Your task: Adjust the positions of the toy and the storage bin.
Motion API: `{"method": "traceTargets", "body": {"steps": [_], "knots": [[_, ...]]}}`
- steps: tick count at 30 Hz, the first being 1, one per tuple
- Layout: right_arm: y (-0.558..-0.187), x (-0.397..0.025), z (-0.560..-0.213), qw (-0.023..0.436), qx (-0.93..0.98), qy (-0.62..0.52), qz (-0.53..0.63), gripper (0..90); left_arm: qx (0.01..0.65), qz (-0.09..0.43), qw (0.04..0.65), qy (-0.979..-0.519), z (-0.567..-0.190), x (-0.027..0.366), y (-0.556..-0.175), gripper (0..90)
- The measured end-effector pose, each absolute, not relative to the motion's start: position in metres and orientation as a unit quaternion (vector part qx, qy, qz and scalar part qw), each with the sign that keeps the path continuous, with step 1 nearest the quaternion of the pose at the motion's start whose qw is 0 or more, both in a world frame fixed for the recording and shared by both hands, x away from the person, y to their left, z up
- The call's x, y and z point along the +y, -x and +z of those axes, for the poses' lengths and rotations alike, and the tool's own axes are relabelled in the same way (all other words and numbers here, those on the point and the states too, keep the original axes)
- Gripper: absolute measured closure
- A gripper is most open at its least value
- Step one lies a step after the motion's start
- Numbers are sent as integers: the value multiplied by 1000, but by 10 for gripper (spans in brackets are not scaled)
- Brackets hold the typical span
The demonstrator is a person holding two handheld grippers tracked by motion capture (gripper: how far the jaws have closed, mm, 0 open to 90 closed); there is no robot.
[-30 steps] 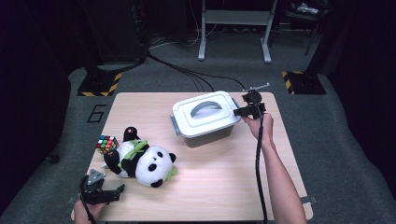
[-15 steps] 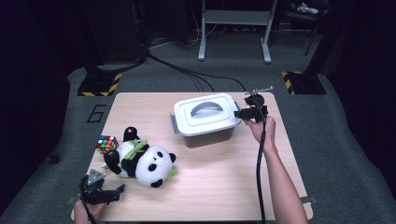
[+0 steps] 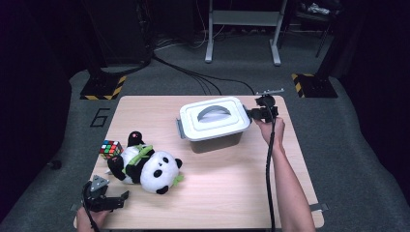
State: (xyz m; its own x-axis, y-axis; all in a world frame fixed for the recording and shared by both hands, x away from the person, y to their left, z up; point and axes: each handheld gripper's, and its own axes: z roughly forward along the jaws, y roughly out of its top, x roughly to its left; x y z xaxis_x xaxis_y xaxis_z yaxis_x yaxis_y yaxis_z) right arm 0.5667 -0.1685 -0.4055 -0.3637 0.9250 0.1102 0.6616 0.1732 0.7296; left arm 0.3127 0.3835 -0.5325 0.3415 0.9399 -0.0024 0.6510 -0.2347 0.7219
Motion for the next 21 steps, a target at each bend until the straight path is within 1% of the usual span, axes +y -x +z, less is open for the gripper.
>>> {"method": "traceTargets", "body": {"steps": [2, 5, 6, 13, 21], "knots": [[-569, -168, -408, 184, 740, -536, 362, 712, 528, 224, 322, -753, -533, 384, -313, 3], [-572, -167, -412, 190, 747, -530, 353, 764, 528, 224, 322, -753, -533, 384, -313, 3], [-572, -166, -412, 188, 750, -525, 357, 814, 528, 224, 322, -753, -532, 384, -313, 3], [-567, -160, -407, 196, 750, -540, 329, 832, 527, 224, 321, -754, -532, 383, -312, 4], [-550, -168, -402, 169, 745, -562, 316, 826, 527, 224, 322, -754, -532, 383, -312, 3]]}}
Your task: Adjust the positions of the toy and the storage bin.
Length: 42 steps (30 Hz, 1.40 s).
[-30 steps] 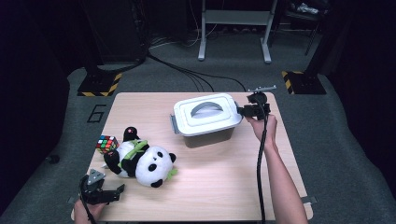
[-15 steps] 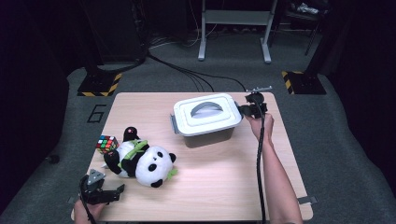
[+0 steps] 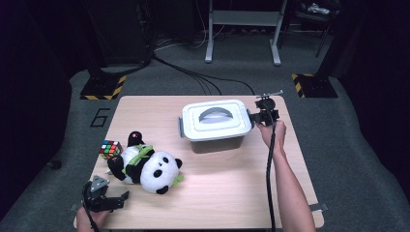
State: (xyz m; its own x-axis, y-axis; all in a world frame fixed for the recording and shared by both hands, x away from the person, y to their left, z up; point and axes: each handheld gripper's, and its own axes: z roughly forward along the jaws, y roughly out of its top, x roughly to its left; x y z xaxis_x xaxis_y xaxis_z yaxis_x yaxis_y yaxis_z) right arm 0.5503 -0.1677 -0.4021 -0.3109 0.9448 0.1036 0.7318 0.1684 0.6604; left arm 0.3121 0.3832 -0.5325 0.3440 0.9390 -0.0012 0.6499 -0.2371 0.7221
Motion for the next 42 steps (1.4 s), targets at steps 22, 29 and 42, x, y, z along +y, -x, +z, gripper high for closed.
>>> {"method": "traceTargets", "body": {"steps": [22, 29, 42], "knots": [[-521, -183, -399, 178, 727, -552, 367, 746, 526, 223, 321, -755, -532, 383, -312, 3], [-547, -185, -402, 185, 732, -551, 357, 769, 526, 223, 321, -755, -532, 384, -312, 3], [-550, -183, -410, 161, 734, -555, 357, 839, 526, 223, 321, -755, -532, 384, -312, 4]]}}
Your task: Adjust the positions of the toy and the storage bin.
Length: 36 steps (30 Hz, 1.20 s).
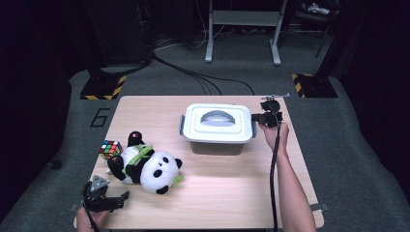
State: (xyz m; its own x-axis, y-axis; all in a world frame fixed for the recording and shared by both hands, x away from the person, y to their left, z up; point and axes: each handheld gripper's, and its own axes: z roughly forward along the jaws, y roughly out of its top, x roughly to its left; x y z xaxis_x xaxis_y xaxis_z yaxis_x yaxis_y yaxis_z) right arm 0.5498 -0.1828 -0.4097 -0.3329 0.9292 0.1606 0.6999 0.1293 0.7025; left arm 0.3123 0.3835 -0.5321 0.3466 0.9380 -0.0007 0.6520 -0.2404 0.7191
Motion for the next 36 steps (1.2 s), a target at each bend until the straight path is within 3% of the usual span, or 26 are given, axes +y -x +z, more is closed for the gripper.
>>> {"method": "traceTargets", "body": {"steps": [13, 14, 18, 20, 26, 30, 36], "knots": [[-521, -190, -404, 124, 753, -554, 332, 797, 526, 223, 321, -755, -532, 384, -312, 3], [-518, -191, -403, 128, 756, -550, 331, 703, 526, 223, 321, -755, -532, 384, -312, 4], [-512, -197, -400, 135, 752, -546, 344, 607, 526, 223, 321, -755, -532, 384, -312, 4], [-507, -200, -397, 146, 754, -540, 345, 458, 526, 223, 321, -755, -532, 383, -312, 4], [-495, -198, -386, 163, 765, -514, 351, 222, 526, 223, 321, -755, -532, 384, -312, 4], [-491, -187, -381, 165, 785, -478, 359, 151, 526, 222, 321, -756, -532, 384, -312, 4], [-495, -161, -378, 152, 817, -420, 364, 152, 526, 223, 321, -755, -532, 384, -312, 3]]}}
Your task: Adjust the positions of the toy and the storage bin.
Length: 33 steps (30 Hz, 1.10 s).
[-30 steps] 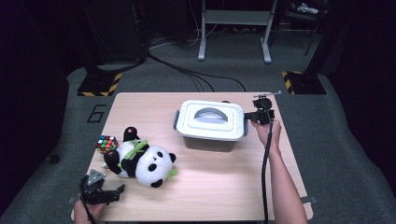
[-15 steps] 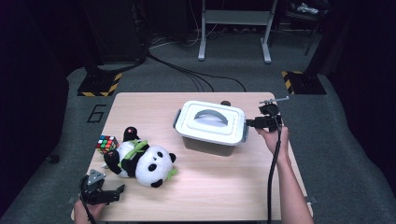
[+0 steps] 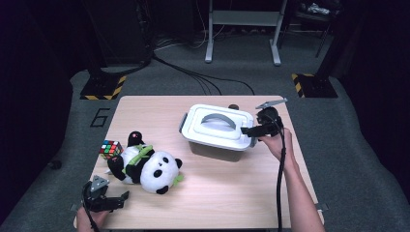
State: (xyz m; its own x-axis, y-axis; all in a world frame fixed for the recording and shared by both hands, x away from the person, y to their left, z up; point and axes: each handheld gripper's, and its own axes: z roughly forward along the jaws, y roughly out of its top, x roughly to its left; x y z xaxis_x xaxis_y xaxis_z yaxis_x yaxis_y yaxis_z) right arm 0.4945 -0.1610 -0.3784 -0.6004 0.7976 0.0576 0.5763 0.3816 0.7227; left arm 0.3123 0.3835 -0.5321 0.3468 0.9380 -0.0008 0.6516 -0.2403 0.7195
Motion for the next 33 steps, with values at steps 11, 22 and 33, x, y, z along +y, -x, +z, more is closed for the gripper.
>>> {"method": "traceTargets", "body": {"steps": [11, 22, 33], "knots": [[-512, -119, -384, 135, 842, -374, 365, 401, 526, 223, 321, -755, -532, 384, -312, 4], [-511, -115, -387, 143, 850, -352, 365, 644, 527, 223, 321, -755, -532, 383, -312, 4], [-494, -109, -386, 151, 842, -381, 351, 651, 527, 223, 321, -755, -532, 383, -312, 4]]}}
